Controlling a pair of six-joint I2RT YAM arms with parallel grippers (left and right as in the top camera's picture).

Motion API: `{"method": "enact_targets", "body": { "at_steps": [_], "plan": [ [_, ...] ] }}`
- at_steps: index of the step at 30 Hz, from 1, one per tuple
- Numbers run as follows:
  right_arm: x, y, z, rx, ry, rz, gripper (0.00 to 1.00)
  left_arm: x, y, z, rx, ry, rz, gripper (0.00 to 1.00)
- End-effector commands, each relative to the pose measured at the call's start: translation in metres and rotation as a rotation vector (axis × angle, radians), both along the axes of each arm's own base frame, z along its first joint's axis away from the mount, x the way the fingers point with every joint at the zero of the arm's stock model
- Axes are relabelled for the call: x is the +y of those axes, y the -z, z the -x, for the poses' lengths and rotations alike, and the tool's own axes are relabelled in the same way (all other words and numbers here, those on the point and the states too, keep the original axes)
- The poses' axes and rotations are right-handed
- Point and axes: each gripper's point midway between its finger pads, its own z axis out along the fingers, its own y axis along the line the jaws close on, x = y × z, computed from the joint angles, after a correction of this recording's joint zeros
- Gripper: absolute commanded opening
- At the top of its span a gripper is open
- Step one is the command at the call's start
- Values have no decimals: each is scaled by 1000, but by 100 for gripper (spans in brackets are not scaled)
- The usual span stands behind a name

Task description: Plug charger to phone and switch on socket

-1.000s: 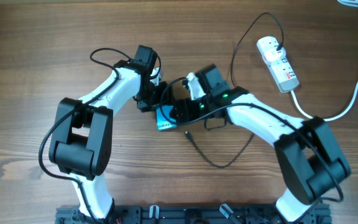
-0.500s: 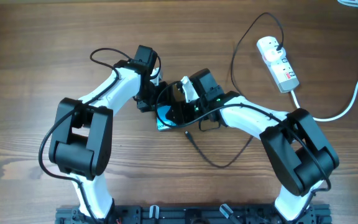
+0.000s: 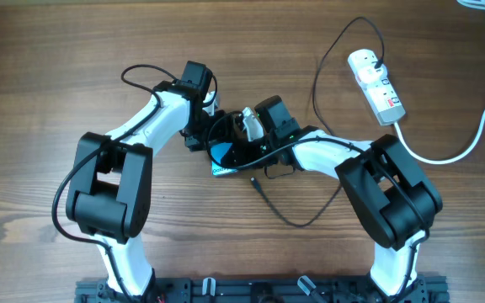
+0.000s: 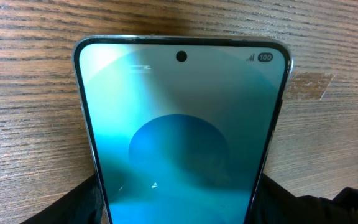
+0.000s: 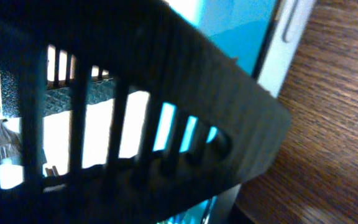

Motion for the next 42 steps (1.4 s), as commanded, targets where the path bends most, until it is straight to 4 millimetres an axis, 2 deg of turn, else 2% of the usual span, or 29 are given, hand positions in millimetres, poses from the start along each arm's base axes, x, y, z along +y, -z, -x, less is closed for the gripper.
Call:
{"method": "enact_targets", "body": {
  "at_steps": [1,4,7,10,13,17,21,24,26,28,30,35,39,42],
  "plan": [
    [2,8,10,44,-22,-9,27,1,10,10,34,14,-10,66],
    [1,4,8,25,-21,-11,25,1,10,9,33,13,-15,66],
    [1,4,8,29,-21,-9,19,1,10,9,32,13,-15,66],
    [1,4,8,29,-21,-9,5,1,10,9,29,13,-14,69],
    [0,2,7,36,-13,-14,4,1,10,9,30,13,-14,84],
    [-5,-13,0,62,6,-72,4,1,10,9,30,12,-13,87],
    [-9,-40,-5,71,-9,-170,4,-2,7,9,40,7,27,89],
    [-15,-55,-10,99,-1,-232,4,-8,-6,4,47,-14,144,85],
    [-19,-70,-12,112,-33,-319,4,-15,-20,-2,41,-27,258,79],
    [-21,-87,-10,123,-77,-408,4,-29,-44,-7,48,-28,463,70],
    [-23,-94,-12,137,-81,-442,4,-38,-65,-10,49,-14,618,64],
    [-25,-102,-22,166,-41,-465,4,-55,-103,-14,8,64,852,59],
    [-19,-140,-21,138,-138,-596,4,-62,-123,-17,-45,131,963,59],
    [-18,-149,-20,138,-160,-620,4,-64,-137,-15,-54,172,1043,58]
  ]
}}
